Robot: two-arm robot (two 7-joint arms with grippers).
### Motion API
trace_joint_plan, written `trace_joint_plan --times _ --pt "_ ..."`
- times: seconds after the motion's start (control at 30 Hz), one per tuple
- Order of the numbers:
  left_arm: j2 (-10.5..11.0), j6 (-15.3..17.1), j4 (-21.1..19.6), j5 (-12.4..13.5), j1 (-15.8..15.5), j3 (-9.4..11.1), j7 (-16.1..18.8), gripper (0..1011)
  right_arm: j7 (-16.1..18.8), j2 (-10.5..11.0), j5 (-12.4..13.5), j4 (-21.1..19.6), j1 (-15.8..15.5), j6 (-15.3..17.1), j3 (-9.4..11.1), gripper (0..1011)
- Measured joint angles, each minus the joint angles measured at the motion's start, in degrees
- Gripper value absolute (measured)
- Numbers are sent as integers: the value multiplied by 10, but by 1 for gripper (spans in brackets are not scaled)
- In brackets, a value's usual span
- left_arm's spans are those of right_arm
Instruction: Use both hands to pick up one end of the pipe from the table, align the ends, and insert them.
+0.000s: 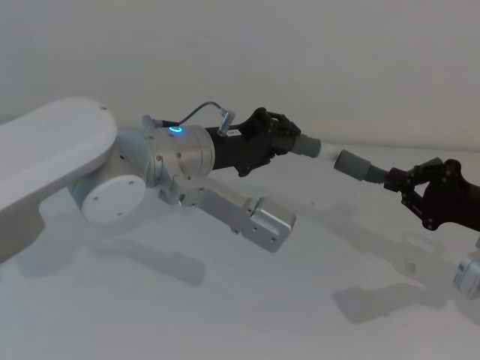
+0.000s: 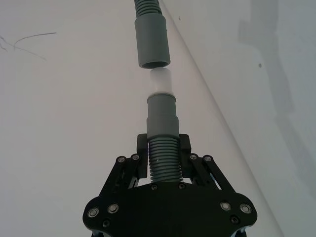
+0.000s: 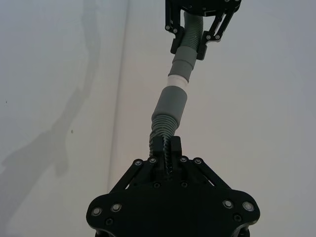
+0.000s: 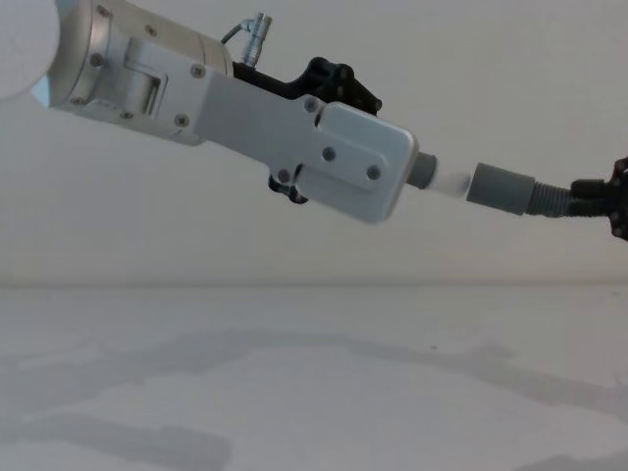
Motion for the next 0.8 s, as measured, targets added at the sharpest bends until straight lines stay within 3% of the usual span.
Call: trace_joint_plan --times 0.8 --pt "0 -1 0 0 0 0 0 345 0 -3 -19 27 34 -2 -16 67"
